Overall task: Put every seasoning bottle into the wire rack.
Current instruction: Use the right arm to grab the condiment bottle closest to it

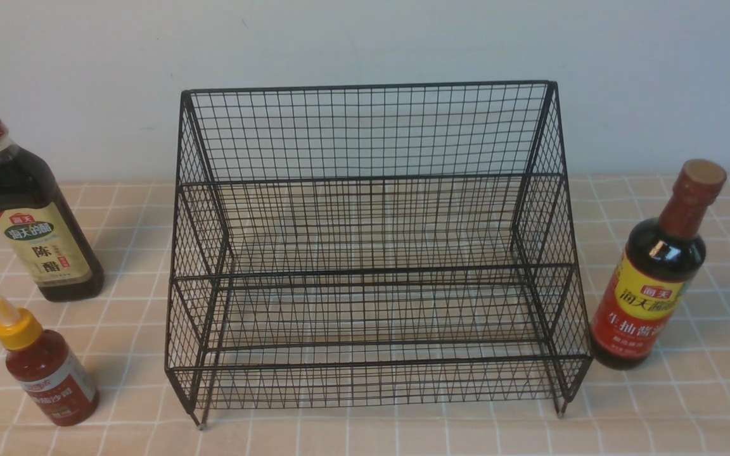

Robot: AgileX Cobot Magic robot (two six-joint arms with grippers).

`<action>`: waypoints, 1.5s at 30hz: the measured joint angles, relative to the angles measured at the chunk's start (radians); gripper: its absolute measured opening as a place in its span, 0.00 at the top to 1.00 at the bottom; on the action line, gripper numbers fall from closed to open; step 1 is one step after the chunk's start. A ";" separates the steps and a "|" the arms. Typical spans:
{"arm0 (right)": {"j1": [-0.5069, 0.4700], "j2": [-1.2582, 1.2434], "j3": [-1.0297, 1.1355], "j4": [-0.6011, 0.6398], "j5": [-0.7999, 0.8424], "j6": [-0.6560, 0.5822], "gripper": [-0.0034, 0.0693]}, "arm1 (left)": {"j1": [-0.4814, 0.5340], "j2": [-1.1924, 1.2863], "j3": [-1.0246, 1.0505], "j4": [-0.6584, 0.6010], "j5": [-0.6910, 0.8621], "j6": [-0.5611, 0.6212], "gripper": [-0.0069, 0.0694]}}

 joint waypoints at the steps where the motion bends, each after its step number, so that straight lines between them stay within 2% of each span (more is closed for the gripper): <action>1: 0.000 0.071 -0.052 -0.062 0.001 0.023 0.92 | 0.000 0.000 0.000 0.000 0.000 0.000 0.92; 4: 0.000 0.168 -0.111 -0.155 -0.003 0.054 0.88 | 0.000 0.000 0.000 0.000 0.000 0.000 0.92; 7: 0.000 0.363 -0.206 -0.314 -0.057 0.155 0.77 | 0.000 0.000 0.000 0.000 0.000 0.000 0.92; 12: 0.000 0.618 -0.299 -0.479 -0.168 0.328 0.56 | 0.000 0.000 0.000 0.000 0.000 0.000 0.92; 14: 0.000 0.664 -0.313 -0.500 -0.182 0.344 0.52 | 0.000 0.000 0.000 0.000 0.000 0.000 0.92; 17: 0.000 0.800 -0.352 -0.531 -0.206 0.364 0.39 | 0.000 0.000 0.000 0.000 0.000 0.000 0.92; 23: 0.000 0.963 -0.393 -0.548 -0.244 0.365 0.30 | 0.000 0.000 0.000 0.000 0.000 0.000 0.92; 36: 0.000 1.134 -0.399 -0.605 -0.234 0.362 0.31 | 0.000 0.000 0.000 0.000 0.000 0.000 0.92; 38: 0.000 1.160 -0.399 -0.605 -0.225 0.362 0.37 | 0.000 0.000 0.000 0.000 0.000 0.000 0.92; 40: 0.000 1.177 -0.399 -0.623 -0.223 0.354 0.52 | 0.000 0.000 0.000 0.000 0.000 0.000 0.92; 42: -0.002 1.177 -0.406 -0.643 -0.211 0.332 0.58 | 0.000 0.000 0.000 0.000 0.000 0.000 0.92; 45: -0.004 1.156 -0.418 -0.701 -0.179 0.341 0.58 | 0.000 0.000 0.000 0.000 0.000 0.000 0.92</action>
